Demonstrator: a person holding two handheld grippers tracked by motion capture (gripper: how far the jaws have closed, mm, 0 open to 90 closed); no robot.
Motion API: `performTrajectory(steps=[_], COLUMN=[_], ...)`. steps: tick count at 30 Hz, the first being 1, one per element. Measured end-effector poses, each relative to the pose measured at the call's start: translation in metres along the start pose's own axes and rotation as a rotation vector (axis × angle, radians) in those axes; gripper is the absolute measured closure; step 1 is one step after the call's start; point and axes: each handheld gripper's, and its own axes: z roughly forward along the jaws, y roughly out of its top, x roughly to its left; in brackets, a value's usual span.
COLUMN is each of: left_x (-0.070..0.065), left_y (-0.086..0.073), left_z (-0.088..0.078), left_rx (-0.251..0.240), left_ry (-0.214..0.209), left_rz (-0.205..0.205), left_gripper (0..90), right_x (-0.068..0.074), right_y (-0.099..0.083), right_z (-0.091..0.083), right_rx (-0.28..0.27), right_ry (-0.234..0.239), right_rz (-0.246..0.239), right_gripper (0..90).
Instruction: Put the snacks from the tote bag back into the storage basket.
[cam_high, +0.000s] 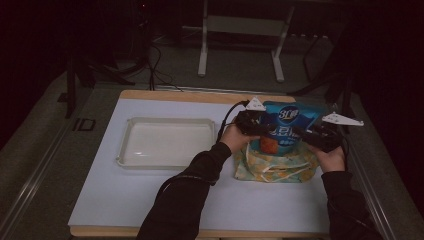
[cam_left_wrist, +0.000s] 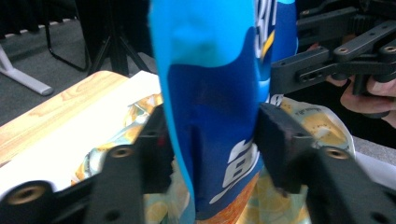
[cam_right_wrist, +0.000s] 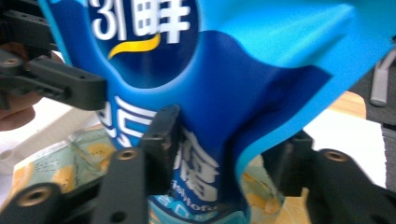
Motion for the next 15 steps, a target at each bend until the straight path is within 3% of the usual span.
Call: performTrajectory(steps=[6, 11, 15], left_x=[0.0027, 0.0039, 0.0046], left_y=[-0.0027, -0.0026, -0.002], left_z=[-0.001, -0.0008, -0.0005], left_rx=[-0.016, -0.009, -0.003], left_ry=[-0.008, -0.019, -0.026], left_rz=[-0.026, -0.024, -0.023], left_gripper=[64.6, 71.1, 74.6], right_x=[0.0029, 0.0024, 0.0042], right_y=[-0.0014, -0.0029, -0.0026], right_z=[0.0008, 0.0022, 0.0034], right_rx=[-0.009, -0.004, 0.001], right_ry=[0.011, 0.038, 0.042], right_rz=[-0.005, 0.0, -0.014], right_gripper=[63.9, 76.5, 81.6])
